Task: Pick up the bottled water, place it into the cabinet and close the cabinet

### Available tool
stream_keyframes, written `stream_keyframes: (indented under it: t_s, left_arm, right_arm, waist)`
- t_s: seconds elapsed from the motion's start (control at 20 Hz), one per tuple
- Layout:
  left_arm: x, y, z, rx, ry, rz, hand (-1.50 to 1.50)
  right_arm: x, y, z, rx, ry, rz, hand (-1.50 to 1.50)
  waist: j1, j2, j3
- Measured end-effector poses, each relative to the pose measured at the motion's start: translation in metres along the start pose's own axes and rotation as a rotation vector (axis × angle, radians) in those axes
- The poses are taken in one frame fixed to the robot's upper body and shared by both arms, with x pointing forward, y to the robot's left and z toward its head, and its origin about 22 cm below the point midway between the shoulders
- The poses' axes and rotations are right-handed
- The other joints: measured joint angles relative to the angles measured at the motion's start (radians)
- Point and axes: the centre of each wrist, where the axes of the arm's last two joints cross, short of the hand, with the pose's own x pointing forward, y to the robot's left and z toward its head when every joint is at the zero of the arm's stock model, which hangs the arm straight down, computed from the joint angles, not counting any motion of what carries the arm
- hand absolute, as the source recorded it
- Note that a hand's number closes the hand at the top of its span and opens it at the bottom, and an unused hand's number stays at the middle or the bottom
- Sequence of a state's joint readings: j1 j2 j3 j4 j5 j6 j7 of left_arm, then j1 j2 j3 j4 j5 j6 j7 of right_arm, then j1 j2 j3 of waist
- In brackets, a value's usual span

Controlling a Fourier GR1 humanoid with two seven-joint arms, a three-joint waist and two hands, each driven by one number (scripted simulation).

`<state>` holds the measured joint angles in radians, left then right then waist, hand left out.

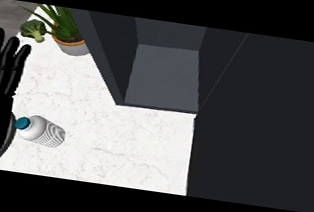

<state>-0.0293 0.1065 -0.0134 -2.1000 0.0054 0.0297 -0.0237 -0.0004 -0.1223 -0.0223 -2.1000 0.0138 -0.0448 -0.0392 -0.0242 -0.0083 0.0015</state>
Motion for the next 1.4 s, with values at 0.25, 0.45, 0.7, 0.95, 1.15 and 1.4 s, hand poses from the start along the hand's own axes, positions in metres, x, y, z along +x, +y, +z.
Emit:
stream_keyframes:
  t_s: [0.25, 0.45, 0.7, 0.95, 1.15, 1.4]
  left_arm:
    - [0.004, 0.020, 0.011, -0.183, -0.001, 0.136, -1.50]
    - [-0.005, 0.018, 0.033, -0.353, 0.151, 0.333, -1.50]
    - [0.012, 0.045, 0.059, -0.457, 0.273, 0.472, -1.50]
    - [0.040, 0.077, 0.074, -0.490, 0.315, 0.525, -1.50]
    - [0.059, 0.097, 0.084, -0.493, 0.336, 0.542, -1.50]
    - [0.080, 0.114, 0.090, -0.485, 0.344, 0.541, -1.50]
  right_arm:
    - [0.005, -0.003, 0.013, 0.003, 0.032, -0.012, -1.50]
    - [0.002, 0.007, 0.027, 0.083, 0.135, -0.129, -1.50]
    - [0.024, 0.003, 0.048, 0.137, 0.205, -0.217, -1.50]
    - [0.050, -0.005, 0.062, 0.163, 0.234, -0.234, -1.50]
    - [0.052, -0.014, 0.067, 0.169, 0.259, -0.195, -1.50]
    - [0.052, -0.021, 0.072, 0.171, 0.273, -0.176, -1.50]
  waist:
    - [0.019, 0.003, -0.002]
    - [0.025, 0.004, -0.003]
    - [0.030, 0.000, -0.002]
    - [0.031, 0.000, -0.002]
    - [0.032, 0.001, -0.002]
    - [0.031, 0.001, -0.001]
